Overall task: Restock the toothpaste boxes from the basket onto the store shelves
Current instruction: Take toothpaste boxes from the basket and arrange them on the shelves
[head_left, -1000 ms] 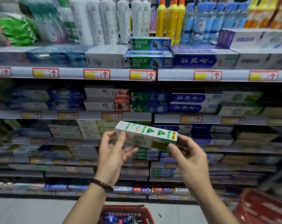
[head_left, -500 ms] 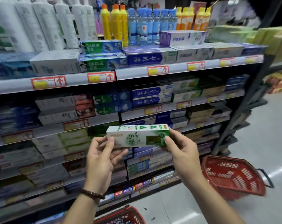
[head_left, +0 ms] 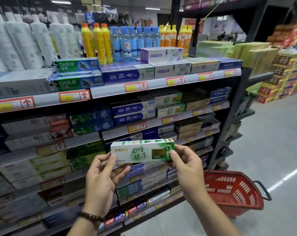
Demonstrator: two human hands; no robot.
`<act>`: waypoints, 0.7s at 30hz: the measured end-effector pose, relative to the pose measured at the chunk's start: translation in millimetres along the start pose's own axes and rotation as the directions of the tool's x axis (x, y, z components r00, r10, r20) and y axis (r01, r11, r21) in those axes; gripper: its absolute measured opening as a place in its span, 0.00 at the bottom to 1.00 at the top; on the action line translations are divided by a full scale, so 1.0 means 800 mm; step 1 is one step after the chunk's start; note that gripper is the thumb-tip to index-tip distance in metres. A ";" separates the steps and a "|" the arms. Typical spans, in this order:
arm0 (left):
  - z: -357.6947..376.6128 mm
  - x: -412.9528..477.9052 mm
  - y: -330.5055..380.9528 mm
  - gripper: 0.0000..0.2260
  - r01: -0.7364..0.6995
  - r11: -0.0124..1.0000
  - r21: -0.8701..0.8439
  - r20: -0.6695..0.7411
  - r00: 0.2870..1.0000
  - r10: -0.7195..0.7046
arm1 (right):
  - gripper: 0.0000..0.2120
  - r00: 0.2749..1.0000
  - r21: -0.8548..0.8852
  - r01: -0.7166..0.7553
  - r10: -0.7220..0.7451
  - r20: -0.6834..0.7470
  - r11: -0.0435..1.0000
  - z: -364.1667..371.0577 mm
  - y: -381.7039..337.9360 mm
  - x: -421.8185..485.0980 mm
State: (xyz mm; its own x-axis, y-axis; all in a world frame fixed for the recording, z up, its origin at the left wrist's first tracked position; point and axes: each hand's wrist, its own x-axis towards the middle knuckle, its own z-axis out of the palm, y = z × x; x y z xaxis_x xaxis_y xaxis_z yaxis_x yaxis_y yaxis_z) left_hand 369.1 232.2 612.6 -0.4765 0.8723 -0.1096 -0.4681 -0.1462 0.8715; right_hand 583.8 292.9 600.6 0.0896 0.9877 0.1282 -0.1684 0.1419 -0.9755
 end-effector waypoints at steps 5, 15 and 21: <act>0.057 -0.005 -0.020 0.05 -0.019 1.000 -0.005 -0.003 1.000 0.019 | 0.07 1.000 0.003 0.010 -0.010 0.006 1.000 -0.050 -0.004 0.043; 0.152 -0.009 -0.068 0.06 -0.047 0.998 0.035 -0.051 0.998 0.049 | 0.05 1.000 -0.009 0.018 -0.018 0.022 1.000 -0.133 -0.001 0.113; 0.192 -0.010 -0.094 0.07 -0.036 0.999 0.039 -0.097 0.994 0.039 | 0.06 0.999 0.031 -0.018 0.017 0.045 0.999 -0.173 -0.006 0.134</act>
State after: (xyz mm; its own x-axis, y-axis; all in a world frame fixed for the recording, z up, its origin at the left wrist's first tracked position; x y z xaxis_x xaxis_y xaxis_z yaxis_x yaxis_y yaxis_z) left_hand 522.4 307.8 621.3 -0.5646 0.8164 -0.1214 -0.4217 -0.1589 0.8927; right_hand 730.2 389.1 594.3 0.0424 0.9919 0.1196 -0.2008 0.1257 -0.9715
